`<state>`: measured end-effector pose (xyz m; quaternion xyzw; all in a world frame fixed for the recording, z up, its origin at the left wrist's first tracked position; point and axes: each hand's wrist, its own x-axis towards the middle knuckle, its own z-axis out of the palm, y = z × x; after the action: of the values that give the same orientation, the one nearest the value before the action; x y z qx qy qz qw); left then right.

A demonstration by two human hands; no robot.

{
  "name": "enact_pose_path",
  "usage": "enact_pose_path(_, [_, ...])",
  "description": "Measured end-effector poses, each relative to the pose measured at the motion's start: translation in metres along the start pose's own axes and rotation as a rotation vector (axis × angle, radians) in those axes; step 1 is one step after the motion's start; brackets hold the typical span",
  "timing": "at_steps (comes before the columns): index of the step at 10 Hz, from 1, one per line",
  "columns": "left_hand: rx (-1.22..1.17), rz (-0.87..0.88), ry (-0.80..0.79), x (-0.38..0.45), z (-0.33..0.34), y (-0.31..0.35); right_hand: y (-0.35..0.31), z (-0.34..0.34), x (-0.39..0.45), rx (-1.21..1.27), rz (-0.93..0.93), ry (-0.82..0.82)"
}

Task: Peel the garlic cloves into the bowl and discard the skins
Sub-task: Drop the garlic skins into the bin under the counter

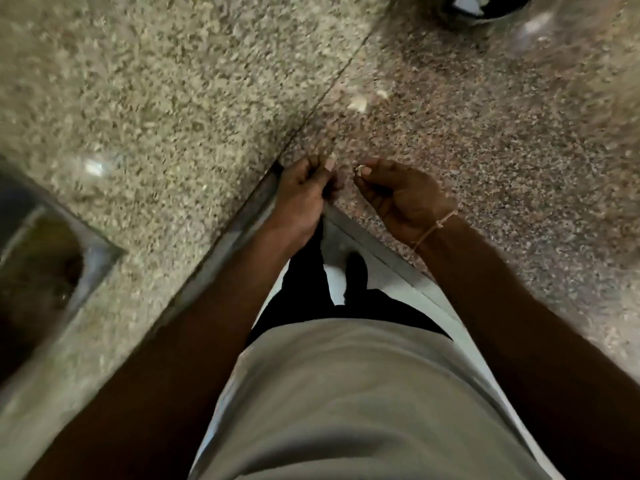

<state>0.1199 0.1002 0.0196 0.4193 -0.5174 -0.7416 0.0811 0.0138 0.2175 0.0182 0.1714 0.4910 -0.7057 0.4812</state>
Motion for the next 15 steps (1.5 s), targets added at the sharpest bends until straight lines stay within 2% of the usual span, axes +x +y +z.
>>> enact_pose_path(2, [-0.235,0.006,0.321,-0.088,-0.043,-0.038,0.059,0.029,-0.019,-0.294,0.162,-0.209])
enact_pose_path(3, [-0.377,-0.014,0.504,-0.143,-0.081,-0.064,0.115,0.052,-0.035,-0.415,0.272,-0.298])
enact_pose_path(6, [-0.625,0.032,0.830,-0.278,-0.178,-0.136,0.261,0.098,-0.097,-0.683,0.456,-0.565])
enact_pose_path(7, [-0.639,0.025,0.908,-0.329,-0.212,-0.179,0.323,0.114,-0.131,-0.777,0.488,-0.627])
enact_pose_path(8, [-0.679,-0.010,0.961,-0.362,-0.234,-0.208,0.364,0.119,-0.154,-0.835,0.527,-0.618])
enact_pose_path(9, [-0.789,-0.080,1.091,-0.419,-0.284,-0.271,0.449,0.122,-0.212,-0.922,0.610,-0.597])
enact_pose_path(10, [-0.823,-0.077,1.117,-0.428,-0.290,-0.270,0.459,0.118,-0.225,-0.884,0.583,-0.542])
enact_pose_path(11, [-1.166,-0.116,1.282,-0.395,-0.359,-0.417,0.614,0.106,-0.159,-1.197,0.718,-0.600])
enact_pose_path(12, [-1.160,-0.056,1.306,-0.391,-0.363,-0.415,0.621,0.113,-0.153,-1.178,0.706,-0.646])
enact_pose_path(13, [-1.205,-0.033,1.343,-0.379,-0.371,-0.424,0.645,0.118,-0.144,-1.204,0.631,-0.705])
enact_pose_path(14, [-1.244,-0.052,1.375,-0.337,-0.390,-0.480,0.698,0.098,-0.097,-1.340,0.505,-0.777])
enact_pose_path(15, [-1.329,-0.047,1.396,-0.286,-0.420,-0.560,0.769,0.065,-0.028,-1.528,0.268,-0.861])
